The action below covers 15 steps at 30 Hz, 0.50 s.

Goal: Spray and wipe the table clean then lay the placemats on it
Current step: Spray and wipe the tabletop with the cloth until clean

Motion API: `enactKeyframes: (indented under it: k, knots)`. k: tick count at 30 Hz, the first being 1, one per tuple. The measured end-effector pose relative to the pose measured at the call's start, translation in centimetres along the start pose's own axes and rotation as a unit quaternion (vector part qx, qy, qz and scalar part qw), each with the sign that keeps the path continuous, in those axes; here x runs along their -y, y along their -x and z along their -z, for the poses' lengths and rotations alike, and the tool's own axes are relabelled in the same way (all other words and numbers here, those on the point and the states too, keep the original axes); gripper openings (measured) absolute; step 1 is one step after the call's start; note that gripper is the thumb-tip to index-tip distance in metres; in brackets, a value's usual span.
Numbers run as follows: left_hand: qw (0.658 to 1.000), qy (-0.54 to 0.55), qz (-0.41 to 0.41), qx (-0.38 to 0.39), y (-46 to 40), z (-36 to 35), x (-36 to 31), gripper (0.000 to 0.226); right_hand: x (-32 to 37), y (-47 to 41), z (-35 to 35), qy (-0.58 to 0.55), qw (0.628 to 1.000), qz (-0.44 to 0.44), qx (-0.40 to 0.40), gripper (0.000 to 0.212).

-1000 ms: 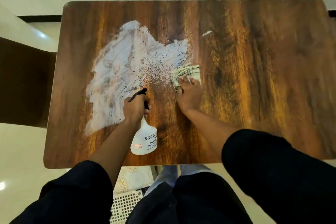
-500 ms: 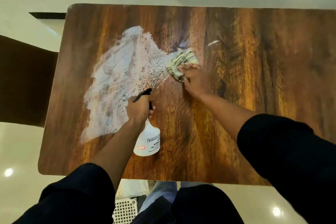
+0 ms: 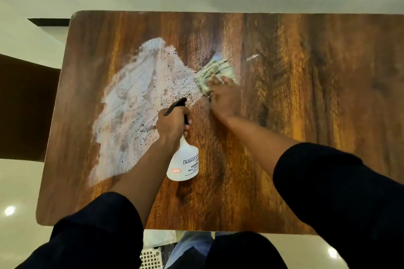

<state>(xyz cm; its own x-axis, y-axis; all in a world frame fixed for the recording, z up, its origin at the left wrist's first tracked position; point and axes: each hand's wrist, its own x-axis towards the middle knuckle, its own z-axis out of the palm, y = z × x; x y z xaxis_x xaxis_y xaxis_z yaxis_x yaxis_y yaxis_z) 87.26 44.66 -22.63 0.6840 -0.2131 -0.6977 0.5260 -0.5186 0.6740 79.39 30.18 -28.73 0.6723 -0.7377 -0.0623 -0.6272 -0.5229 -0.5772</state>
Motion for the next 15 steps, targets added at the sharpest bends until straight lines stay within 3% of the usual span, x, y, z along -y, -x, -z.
enactKeyframes:
  k: [3, 7, 9, 15]
  knots:
    - [1.000, 0.003, -0.004, -0.022, -0.3, -0.2, -0.3, 0.014, 1.3, 1.7, -2.1, 0.020, 0.988, 0.133, 0.082, 0.038]
    - [1.000, -0.010, -0.003, -0.029, -0.9, -0.5, -0.4, 0.012, -0.4, -0.1, -1.2, 0.041, 0.973, 0.174, 0.146, 0.045]
    - [1.000, -0.015, -0.001, -0.022, -1.2, -0.8, -0.5, 0.012, -1.6, -1.5, 0.2, 0.047, 0.979, 0.144, 0.137, 0.044]
    - [1.000, -0.012, -0.001, 0.018, -1.3, -2.7, -1.1, 0.012, -7.5, -6.3, 5.1, 0.068, 0.996, -0.059, -0.025, 0.043]
